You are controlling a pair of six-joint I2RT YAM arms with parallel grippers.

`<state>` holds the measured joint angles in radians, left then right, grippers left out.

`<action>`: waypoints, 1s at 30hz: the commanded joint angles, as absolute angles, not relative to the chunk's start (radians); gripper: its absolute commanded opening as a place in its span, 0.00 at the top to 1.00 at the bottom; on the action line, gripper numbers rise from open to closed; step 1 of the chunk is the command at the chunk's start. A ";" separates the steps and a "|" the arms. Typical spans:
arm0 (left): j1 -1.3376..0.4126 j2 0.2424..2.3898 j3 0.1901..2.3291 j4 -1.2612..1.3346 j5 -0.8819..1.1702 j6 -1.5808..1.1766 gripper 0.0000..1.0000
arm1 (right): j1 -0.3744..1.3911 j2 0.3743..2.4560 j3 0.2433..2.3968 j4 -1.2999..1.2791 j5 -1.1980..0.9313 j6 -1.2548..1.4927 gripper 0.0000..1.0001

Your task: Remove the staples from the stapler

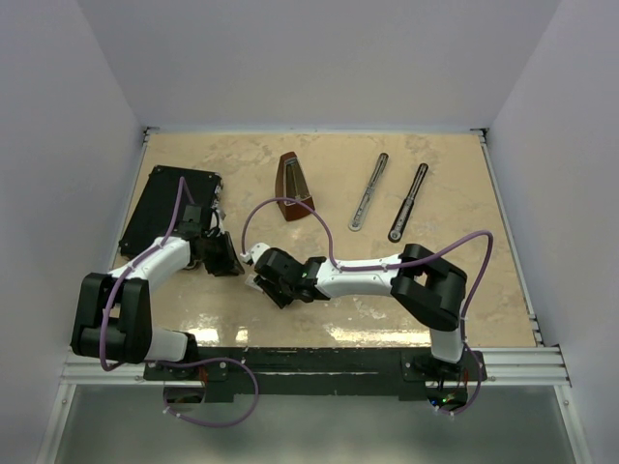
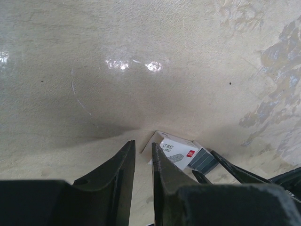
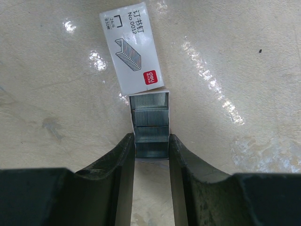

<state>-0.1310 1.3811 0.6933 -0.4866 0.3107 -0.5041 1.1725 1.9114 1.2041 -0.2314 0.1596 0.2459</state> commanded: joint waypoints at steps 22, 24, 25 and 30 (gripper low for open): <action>-0.169 1.393 0.687 -0.460 0.328 -0.506 0.78 | 1.177 1.931 1.226 -0.215 0.152 0.244 0.71; -0.170 1.393 0.686 -0.460 0.330 -0.506 0.78 | 1.178 1.930 1.223 -0.213 0.150 0.245 0.71; -0.170 1.391 0.686 -0.459 0.330 -0.506 0.78 | 1.180 1.930 1.223 -0.212 0.150 0.247 0.71; -0.173 1.391 0.686 -0.459 0.330 -0.506 0.78 | 1.186 1.927 1.223 -0.210 0.152 0.250 0.71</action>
<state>-0.1665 1.3907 0.6888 -0.4793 0.3115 -0.5045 1.1770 1.9118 1.2041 -0.2306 0.1562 0.2462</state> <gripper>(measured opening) 0.221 0.332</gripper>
